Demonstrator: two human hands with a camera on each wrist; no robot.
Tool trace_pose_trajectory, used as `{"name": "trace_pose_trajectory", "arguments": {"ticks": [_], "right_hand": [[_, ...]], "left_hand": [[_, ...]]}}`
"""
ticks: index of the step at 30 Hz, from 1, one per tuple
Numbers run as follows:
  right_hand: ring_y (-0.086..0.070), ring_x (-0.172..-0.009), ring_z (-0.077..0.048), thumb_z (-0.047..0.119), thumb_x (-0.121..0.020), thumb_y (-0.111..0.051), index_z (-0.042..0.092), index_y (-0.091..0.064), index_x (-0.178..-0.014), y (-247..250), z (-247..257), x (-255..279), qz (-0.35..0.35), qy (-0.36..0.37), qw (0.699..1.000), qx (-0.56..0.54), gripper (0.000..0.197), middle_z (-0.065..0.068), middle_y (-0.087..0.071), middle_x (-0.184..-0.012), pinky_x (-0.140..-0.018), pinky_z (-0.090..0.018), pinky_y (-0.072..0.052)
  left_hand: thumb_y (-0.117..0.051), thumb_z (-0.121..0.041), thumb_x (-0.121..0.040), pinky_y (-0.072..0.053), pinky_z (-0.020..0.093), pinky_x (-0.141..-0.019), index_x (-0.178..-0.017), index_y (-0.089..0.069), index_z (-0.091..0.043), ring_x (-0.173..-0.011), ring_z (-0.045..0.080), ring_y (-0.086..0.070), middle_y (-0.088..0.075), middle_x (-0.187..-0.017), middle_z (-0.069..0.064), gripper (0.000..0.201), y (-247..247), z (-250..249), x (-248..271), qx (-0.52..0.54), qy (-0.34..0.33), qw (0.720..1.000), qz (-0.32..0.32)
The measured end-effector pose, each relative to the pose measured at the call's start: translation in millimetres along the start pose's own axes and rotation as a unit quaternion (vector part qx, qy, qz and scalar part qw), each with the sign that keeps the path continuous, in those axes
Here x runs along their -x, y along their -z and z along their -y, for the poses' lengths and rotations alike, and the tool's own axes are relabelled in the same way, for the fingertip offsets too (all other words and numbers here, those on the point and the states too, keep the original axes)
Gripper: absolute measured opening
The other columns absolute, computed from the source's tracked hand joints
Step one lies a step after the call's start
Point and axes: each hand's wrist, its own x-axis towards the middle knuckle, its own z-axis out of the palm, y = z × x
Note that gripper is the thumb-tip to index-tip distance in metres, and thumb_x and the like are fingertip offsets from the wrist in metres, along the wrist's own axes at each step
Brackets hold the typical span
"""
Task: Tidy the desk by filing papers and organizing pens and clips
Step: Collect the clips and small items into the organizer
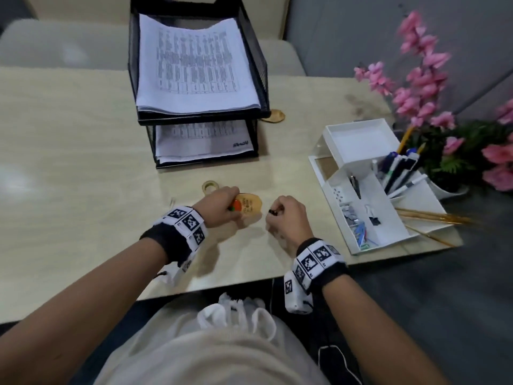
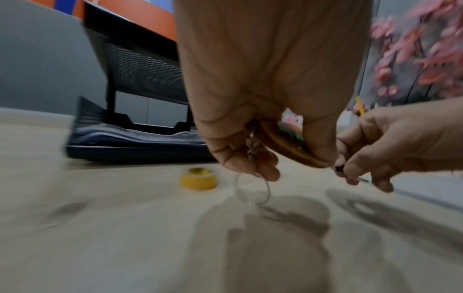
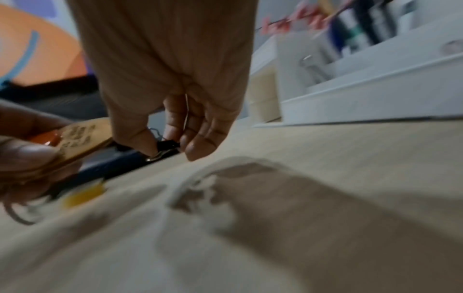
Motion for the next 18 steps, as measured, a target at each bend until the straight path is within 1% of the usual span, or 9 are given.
{"name": "trace_pose_trajectory", "arguments": {"ticks": [2,4,5,7,10,12,14,16,18], "right_hand": [[-0.051,-0.066,-0.014,0.0,-0.075,-0.063,-0.002,-0.062,-0.085,34.1,-9.1,-5.0,-0.071,-0.031,0.996,-0.054,0.01,-0.004,-0.057,-0.076,-0.052,-0.007,-0.039],[-0.056,-0.077,-0.022,0.0,-0.076,-0.063,-0.004,-0.063,-0.087,69.5,-23.5,-14.2,-0.15,-0.053,0.986,-0.057,0.012,-0.012,-0.063,-0.081,-0.065,-0.021,-0.045],[-0.058,-0.082,-0.025,0.001,-0.077,-0.062,-0.005,-0.063,-0.088,85.9,-32.1,-18.8,-0.183,-0.069,0.98,-0.046,0.013,-0.017,-0.066,-0.086,-0.072,-0.027,-0.045],[-0.061,-0.093,-0.031,0.001,-0.08,-0.059,-0.005,-0.064,-0.091,113.2,-51.2,-26.6,-0.227,-0.096,0.969,-0.014,0.014,-0.021,-0.068,-0.095,-0.08,-0.031,-0.045],[-0.058,-0.104,-0.033,-0.001,-0.083,-0.055,-0.004,-0.065,-0.098,138.9,-75.2,-30.1,-0.233,-0.123,0.964,0.038,0.018,-0.023,-0.067,-0.104,-0.087,-0.033,-0.044],[-0.056,-0.109,-0.032,-0.001,-0.084,-0.055,-0.003,-0.064,-0.106,146.2,-87.2,-29.9,-0.22,-0.13,0.965,0.053,0.024,-0.023,-0.066,-0.11,-0.091,-0.032,-0.044],[-0.057,-0.109,-0.032,0.003,-0.084,-0.057,0.0,-0.063,-0.113,148.6,-91.9,-29.0,-0.221,-0.123,0.966,0.058,0.029,-0.022,-0.064,-0.116,-0.093,-0.032,-0.045],[-0.058,-0.106,-0.033,0.01,-0.086,-0.058,0.003,-0.064,-0.112,148.5,-86.4,-27.6,-0.256,-0.082,0.961,0.058,0.028,-0.02,-0.064,-0.114,-0.091,-0.035,-0.046],[-0.059,-0.102,-0.025,0.02,-0.089,-0.058,0.006,-0.063,-0.112,147.8,-70.1,-28.2,-0.267,-0.042,0.962,-0.04,0.027,-0.012,-0.065,-0.111,-0.09,-0.035,-0.047]], "left_hand": [[-0.056,-0.029,-0.091,-0.041,0.027,-0.067,-0.109,-0.043,-0.006,-0.081,0.025,-0.059,-0.058,-0.095,0.011,0.032,5.8,-29.4,-15.0,0.099,-0.016,0.995,-0.027],[-0.051,-0.026,-0.094,-0.044,0.025,-0.061,-0.108,-0.042,-0.007,-0.064,0.017,-0.06,-0.06,-0.09,0.008,0.025,9.6,-56.3,-30.3,0.199,-0.027,0.978,-0.05],[-0.049,-0.024,-0.095,-0.045,0.025,-0.063,-0.104,-0.04,-0.009,-0.06,0.013,-0.058,-0.062,-0.091,0.012,0.02,10.2,-67.9,-38.7,0.23,-0.036,0.971,-0.057],[-0.046,-0.02,-0.097,-0.045,0.03,-0.075,-0.098,-0.034,-0.011,-0.061,0.012,-0.057,-0.065,-0.101,0.023,0.014,9.9,-88.3,-56.1,0.272,-0.053,0.959,-0.059],[-0.041,-0.013,-0.098,-0.043,0.033,-0.076,-0.1,-0.032,-0.012,-0.071,0.022,-0.059,-0.061,-0.108,0.024,0.008,7.8,-115.6,-75.5,0.318,-0.06,0.945,-0.047],[-0.039,-0.007,-0.098,-0.045,0.036,-0.073,-0.101,-0.032,-0.011,-0.073,0.023,-0.06,-0.056,-0.104,0.02,0.008,4.1,-129.7,-84.4,0.367,-0.064,0.927,-0.042],[-0.044,-0.006,-0.096,-0.048,0.041,-0.079,-0.097,-0.037,-0.011,-0.077,0.027,-0.062,-0.054,-0.102,0.014,0.009,-1.1,-138.2,-92.7,0.408,-0.061,0.909,-0.055],[-0.054,-0.008,-0.092,-0.047,0.041,-0.077,-0.082,-0.043,-0.017,-0.077,0.027,-0.06,-0.056,-0.085,0.008,0.017,-5.4,-142.9,-99.4,0.418,-0.056,0.903,-0.086],[-0.062,-0.011,-0.087,-0.04,0.03,-0.062,-0.072,-0.042,-0.021,-0.062,0.015,-0.05,-0.052,-0.063,-0.002,0.027,-8.8,-147.4,-102.3,0.44,-0.067,0.891,-0.089]]}}
